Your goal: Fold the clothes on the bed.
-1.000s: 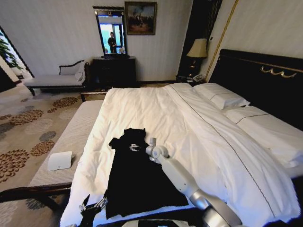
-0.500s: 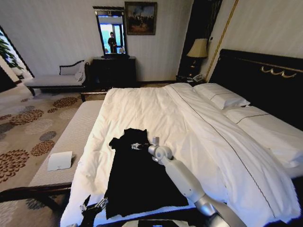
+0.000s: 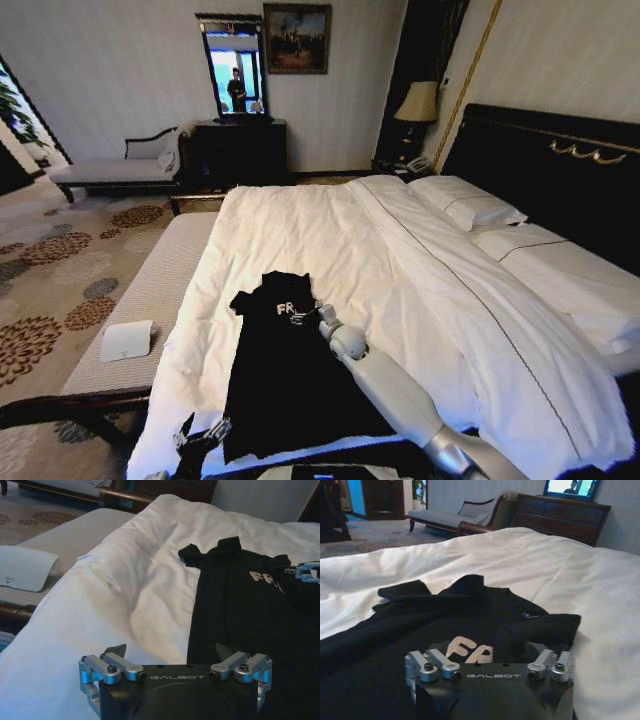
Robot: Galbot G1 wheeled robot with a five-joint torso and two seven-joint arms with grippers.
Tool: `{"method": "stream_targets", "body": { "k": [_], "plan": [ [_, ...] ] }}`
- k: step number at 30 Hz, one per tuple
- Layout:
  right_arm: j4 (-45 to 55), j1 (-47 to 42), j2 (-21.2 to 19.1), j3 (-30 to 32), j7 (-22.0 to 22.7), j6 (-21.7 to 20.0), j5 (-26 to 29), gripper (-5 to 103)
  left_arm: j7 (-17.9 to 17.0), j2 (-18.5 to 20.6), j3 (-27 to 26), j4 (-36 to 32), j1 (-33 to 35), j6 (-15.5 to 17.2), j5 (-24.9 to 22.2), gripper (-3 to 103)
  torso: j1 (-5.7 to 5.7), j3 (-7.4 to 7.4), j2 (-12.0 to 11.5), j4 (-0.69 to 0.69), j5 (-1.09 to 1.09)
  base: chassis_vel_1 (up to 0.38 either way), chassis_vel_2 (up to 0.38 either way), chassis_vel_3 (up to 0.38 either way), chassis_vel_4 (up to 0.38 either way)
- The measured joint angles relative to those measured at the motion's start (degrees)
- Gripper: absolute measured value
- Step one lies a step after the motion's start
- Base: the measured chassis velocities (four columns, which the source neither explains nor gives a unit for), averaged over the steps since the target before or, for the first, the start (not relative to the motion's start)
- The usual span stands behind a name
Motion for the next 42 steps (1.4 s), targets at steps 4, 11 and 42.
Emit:
{"method": "stream_targets", "body": {
  "k": [4, 11, 42],
  "plan": [
    [-1.27, 0.32, 0.34, -0.50, -0.01, 0.27, -0.84, 71, 0.06, -0.01, -0.21, 0.00, 0.12, -0.06, -0.33, 100, 0.00, 0.00, 0.00, 0.00, 0.00, 0.000, 0.000, 0.000, 0.000],
    [-4.58, 1.78, 0.55, -0.64, 0.12, 0.97, -0.50, 43, 0.08, 0.05, -0.31, -0.17, -0.06, -0.06, -0.78, 100, 0.00, 0.00, 0.00, -0.01, -0.01, 0.000, 0.000, 0.000, 0.000],
    [-7.01, 5.83, -1.92, 9.47, 1.47, -0.60, 8.43, 0, 0.25, -0.07, -0.99, -1.36, 0.60, -0.21, -1.63, 100, 0.00, 0.00, 0.00, -0.01, 0.00, 0.000, 0.000, 0.000, 0.000]
  ]
}}
